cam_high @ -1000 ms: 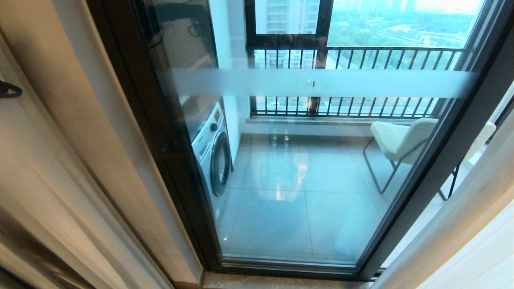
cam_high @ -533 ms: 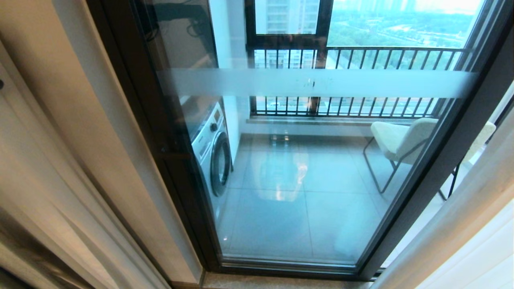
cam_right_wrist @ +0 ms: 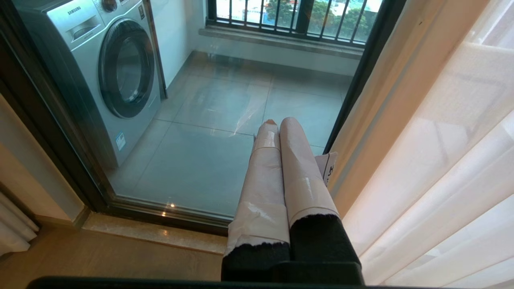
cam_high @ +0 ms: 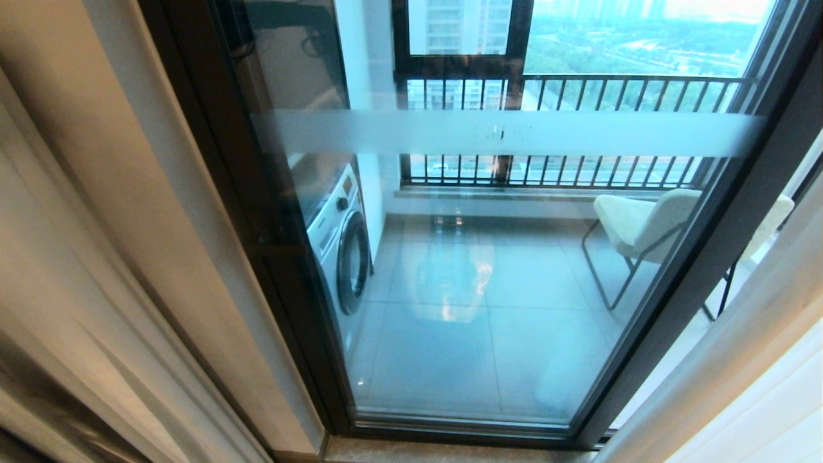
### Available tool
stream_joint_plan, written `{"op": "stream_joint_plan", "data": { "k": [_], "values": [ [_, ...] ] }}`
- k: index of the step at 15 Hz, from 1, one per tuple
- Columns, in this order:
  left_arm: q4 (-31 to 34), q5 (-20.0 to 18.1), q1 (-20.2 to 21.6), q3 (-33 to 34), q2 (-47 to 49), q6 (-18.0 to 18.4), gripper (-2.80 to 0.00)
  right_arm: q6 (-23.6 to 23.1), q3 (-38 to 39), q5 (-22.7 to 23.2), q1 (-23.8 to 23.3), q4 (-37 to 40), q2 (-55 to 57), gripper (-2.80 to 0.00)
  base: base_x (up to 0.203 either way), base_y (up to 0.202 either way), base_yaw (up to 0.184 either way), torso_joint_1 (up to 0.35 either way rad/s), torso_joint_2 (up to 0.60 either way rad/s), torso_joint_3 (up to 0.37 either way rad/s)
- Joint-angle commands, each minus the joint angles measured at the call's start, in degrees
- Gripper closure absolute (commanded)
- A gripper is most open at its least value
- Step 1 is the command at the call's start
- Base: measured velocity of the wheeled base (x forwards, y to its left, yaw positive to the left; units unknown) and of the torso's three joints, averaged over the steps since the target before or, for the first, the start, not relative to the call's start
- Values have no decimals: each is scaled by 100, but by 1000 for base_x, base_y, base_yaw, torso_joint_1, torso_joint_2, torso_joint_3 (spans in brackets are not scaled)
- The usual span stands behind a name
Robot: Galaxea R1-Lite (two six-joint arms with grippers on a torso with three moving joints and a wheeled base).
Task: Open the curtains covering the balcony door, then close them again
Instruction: Close the inner curtains on both sides
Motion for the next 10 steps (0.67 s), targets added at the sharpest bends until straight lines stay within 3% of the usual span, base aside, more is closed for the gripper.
{"op": "stream_joint_plan", "data": {
  "k": [1,6,10],
  "values": [
    [4,-262,19,-6,0,4,-280,-7,0,3,2,-5,0,0,0,0,0,0,0,0],
    [-466,-998,97,-7,82,98,-280,-7,0,3,2,-5,0,0,0,0,0,0,0,0],
    [-1166,-1222,117,1,183,187,-280,-7,0,3,2,-5,0,0,0,0,0,0,0,0]
  ]
}}
